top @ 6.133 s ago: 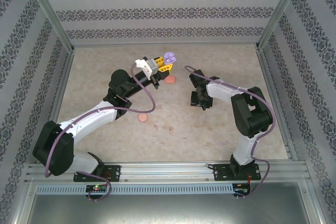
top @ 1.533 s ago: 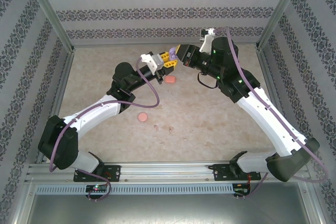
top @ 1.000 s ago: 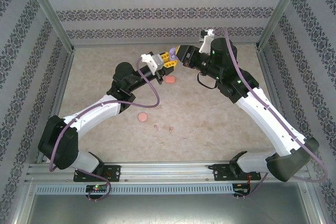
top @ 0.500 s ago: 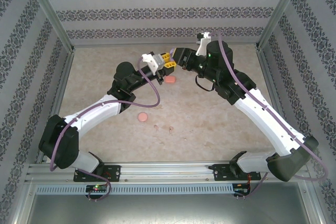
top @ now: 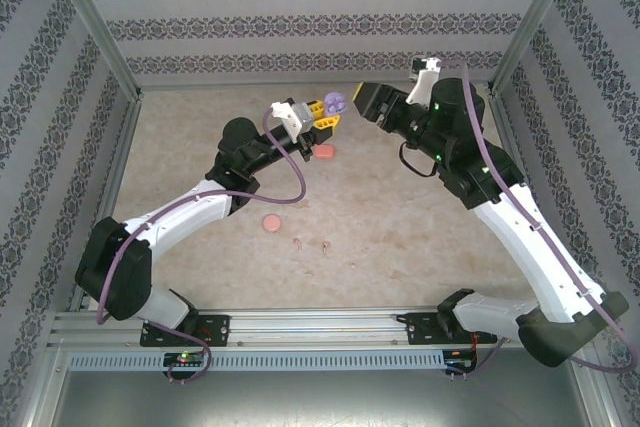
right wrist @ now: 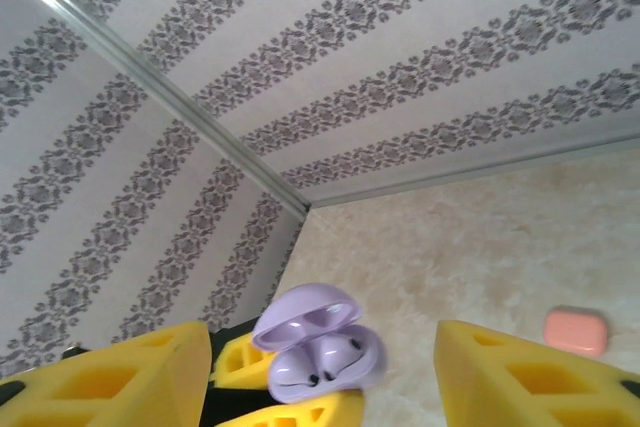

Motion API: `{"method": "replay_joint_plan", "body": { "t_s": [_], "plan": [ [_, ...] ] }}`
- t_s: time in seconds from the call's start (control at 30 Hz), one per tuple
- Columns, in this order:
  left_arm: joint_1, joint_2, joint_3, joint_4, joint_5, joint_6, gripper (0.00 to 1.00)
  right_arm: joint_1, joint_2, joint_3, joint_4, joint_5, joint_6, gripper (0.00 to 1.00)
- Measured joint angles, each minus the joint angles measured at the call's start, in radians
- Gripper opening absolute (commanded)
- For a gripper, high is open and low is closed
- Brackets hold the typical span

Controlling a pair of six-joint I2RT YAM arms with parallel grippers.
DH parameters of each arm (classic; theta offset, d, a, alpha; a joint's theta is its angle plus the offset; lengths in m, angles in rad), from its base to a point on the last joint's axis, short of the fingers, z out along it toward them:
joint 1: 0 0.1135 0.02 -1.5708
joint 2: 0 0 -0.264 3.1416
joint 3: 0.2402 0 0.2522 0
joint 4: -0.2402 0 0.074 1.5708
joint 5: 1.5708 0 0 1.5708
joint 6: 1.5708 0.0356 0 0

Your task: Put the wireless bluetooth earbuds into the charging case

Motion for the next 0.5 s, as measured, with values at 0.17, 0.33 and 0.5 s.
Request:
{"method": "replay_joint_plan", "body": {
  "t_s": [0.17,0.33,0.5],
  "plan": [
    [0.000,0.010,0.000,-0.003,0.020,0.000,0.00,-0.044,0.074,0.066,-0.059,-0.026,-0.011,0.30],
    [0.000,0.018,0.000,-0.030,0.055,0.001,0.00,-0.051,0.197,0.177,-0.129,-0.064,-0.037,0.15],
    [0.000,0.024,0.000,-0.051,0.090,0.002,0.00,-0.051,0.327,0.300,-0.204,-0.111,-0.072,0.10]
  ]
}}
